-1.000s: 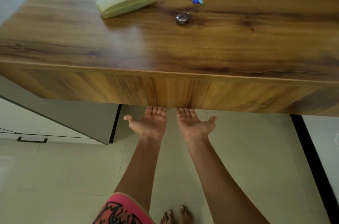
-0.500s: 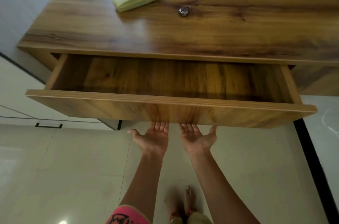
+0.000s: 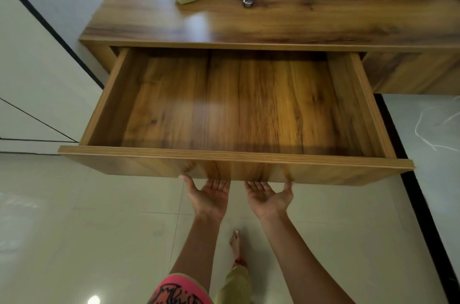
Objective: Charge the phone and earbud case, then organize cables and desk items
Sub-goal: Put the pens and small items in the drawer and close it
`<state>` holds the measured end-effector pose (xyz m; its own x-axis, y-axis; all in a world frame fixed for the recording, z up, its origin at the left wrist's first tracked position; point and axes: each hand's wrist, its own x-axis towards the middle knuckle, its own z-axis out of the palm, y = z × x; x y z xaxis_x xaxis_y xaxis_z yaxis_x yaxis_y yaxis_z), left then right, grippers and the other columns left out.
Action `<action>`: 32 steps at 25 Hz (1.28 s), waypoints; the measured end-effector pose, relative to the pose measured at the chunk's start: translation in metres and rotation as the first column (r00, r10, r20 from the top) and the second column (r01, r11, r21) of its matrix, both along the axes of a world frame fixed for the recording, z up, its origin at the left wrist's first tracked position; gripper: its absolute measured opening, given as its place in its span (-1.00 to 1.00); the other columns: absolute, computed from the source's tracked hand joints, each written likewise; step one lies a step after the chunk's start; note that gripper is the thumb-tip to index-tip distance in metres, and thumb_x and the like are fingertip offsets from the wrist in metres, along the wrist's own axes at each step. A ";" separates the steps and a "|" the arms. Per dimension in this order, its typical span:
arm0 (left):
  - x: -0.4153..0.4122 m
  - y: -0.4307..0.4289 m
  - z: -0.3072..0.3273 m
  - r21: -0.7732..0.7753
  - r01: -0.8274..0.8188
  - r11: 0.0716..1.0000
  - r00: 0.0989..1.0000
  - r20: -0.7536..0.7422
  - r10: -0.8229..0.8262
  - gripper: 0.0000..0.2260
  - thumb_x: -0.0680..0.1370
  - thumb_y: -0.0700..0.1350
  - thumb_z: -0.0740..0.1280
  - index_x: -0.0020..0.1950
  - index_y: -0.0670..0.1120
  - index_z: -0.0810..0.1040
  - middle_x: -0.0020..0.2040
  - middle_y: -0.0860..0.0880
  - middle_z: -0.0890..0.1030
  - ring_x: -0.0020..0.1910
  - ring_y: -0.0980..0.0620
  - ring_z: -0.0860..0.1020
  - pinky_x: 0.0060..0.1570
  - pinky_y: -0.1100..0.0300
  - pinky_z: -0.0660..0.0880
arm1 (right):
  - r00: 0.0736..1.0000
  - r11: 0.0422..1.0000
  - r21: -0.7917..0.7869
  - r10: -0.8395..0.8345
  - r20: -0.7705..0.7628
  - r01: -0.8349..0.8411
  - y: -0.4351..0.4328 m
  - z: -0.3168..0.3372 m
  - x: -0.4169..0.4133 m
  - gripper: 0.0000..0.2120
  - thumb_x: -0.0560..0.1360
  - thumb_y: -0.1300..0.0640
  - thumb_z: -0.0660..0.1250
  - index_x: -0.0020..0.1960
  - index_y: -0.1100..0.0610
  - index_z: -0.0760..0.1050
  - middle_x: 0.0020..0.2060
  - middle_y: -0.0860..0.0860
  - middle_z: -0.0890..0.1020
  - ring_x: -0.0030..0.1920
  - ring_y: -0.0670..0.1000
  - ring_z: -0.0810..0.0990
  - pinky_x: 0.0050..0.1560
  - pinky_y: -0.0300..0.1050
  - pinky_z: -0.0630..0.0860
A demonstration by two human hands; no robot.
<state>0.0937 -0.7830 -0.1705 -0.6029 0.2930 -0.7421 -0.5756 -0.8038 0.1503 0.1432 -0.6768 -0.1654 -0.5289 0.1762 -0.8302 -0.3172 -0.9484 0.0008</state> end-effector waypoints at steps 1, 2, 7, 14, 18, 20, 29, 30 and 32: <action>0.006 -0.005 0.001 0.003 0.018 1.000 1.000 -0.014 -0.018 -0.10 0.41 0.40 0.18 0.39 -0.34 0.21 0.25 -0.29 0.43 0.32 -0.22 0.39 0.40 -0.05 0.24 | 1.000 1.000 0.008 0.002 -0.014 -0.002 -0.004 0.001 0.007 -0.19 0.48 -0.28 0.17 0.42 0.35 0.15 0.39 0.27 0.30 0.40 0.23 0.28 0.43 0.14 0.18; 0.011 -0.008 0.002 0.003 0.032 0.999 0.999 -0.029 -0.032 -0.11 0.40 0.40 0.18 0.37 -0.34 0.23 0.22 -0.29 0.46 0.30 -0.22 0.40 0.40 -0.05 0.25 | 1.000 1.000 0.018 0.008 -0.025 -0.008 -0.008 0.002 0.011 -0.19 0.48 -0.28 0.16 0.42 0.35 0.14 0.39 0.26 0.29 0.40 0.23 0.27 0.44 0.13 0.17; 0.037 -0.023 0.000 0.007 0.052 0.999 0.997 -0.049 -0.052 -0.13 0.42 0.39 0.17 0.37 -0.33 0.24 0.20 -0.27 0.46 0.31 -0.20 0.39 0.40 -0.03 0.25 | 0.999 0.999 0.045 0.002 -0.043 0.000 -0.022 0.000 0.039 -0.20 0.49 -0.30 0.12 0.43 0.33 0.14 0.40 0.26 0.29 0.41 0.22 0.27 0.44 0.12 0.17; 0.055 -0.036 -0.006 0.007 0.063 0.998 0.996 -0.064 -0.062 -0.11 0.43 0.38 0.15 0.44 -0.32 0.15 0.35 -0.28 0.37 0.36 -0.20 0.34 0.43 -0.04 0.20 | 0.999 0.997 0.071 -0.003 -0.033 0.005 -0.032 -0.001 0.058 -0.19 0.51 -0.29 0.07 0.47 0.32 0.04 0.45 0.25 0.21 0.46 0.20 0.17 0.48 0.10 0.06; 0.057 -0.038 -0.004 -0.189 0.178 0.966 0.977 -0.085 -0.197 -0.19 0.50 0.35 0.03 0.46 -0.29 0.10 0.43 -0.24 0.29 0.42 -0.16 0.28 0.46 -0.01 0.10 | 0.998 0.994 0.105 0.030 0.049 -0.035 -0.032 0.000 0.060 -0.20 0.52 -0.28 0.06 0.46 0.32 0.04 0.43 0.24 0.24 0.43 0.18 0.25 0.48 0.06 0.06; 0.064 -0.039 0.006 -0.567 0.351 0.745 0.887 -0.055 -0.459 -0.31 0.55 0.30 -0.05 0.47 -0.20 0.15 0.43 -0.18 0.32 0.39 -0.14 0.32 0.40 0.00 0.17 | 0.992 0.989 0.129 0.056 0.116 -0.071 -0.035 0.008 0.062 -0.24 0.52 -0.28 0.07 0.44 0.31 0.13 0.40 0.23 0.31 0.37 0.16 0.34 0.45 0.01 0.13; 0.086 -0.018 0.121 -0.781 -0.625 -0.001 0.465 -0.371 -0.804 -0.85 0.53 -0.20 0.28 0.09 -0.14 0.49 -0.03 -0.05 0.56 -0.09 0.09 0.51 -0.16 0.20 0.46 | 0.928 0.286 0.883 0.084 0.363 -0.371 -0.067 0.158 0.066 -0.86 0.57 0.02 0.18 0.00 0.05 0.46 -0.14 -0.04 0.57 -0.15 -0.12 0.54 -0.18 -0.27 0.46; 0.074 -0.013 0.140 -0.745 -0.667 -0.001 0.429 -0.384 -0.817 -0.84 0.52 -0.21 0.29 0.10 -0.14 0.49 -0.01 -0.05 0.57 -0.09 0.10 0.50 -0.15 0.22 0.45 | 0.936 0.162 0.923 0.085 0.340 -0.350 -0.061 0.175 0.059 -0.86 0.56 0.02 0.19 0.01 0.06 0.46 -0.17 -0.06 0.56 -0.19 -0.14 0.53 -0.22 -0.31 0.44; 0.049 -0.004 0.174 -0.695 -0.719 0.015 0.384 -0.415 -0.825 -0.82 0.52 -0.20 0.29 0.12 -0.12 0.49 0.02 -0.02 0.55 -0.05 0.15 0.47 -0.09 0.25 0.42 | 0.951 -0.022 0.954 0.078 0.299 -0.299 -0.044 0.204 0.040 -0.87 0.55 0.04 0.21 0.01 0.07 0.47 -0.21 -0.07 0.55 -0.23 -0.14 0.51 -0.24 -0.30 0.46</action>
<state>0.1428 -0.7868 0.0037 -0.8721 0.0819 0.4824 0.4438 0.5475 0.7094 0.1828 -0.7209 0.0382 -0.6226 0.7825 0.0078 -0.0184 -0.0046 -0.9998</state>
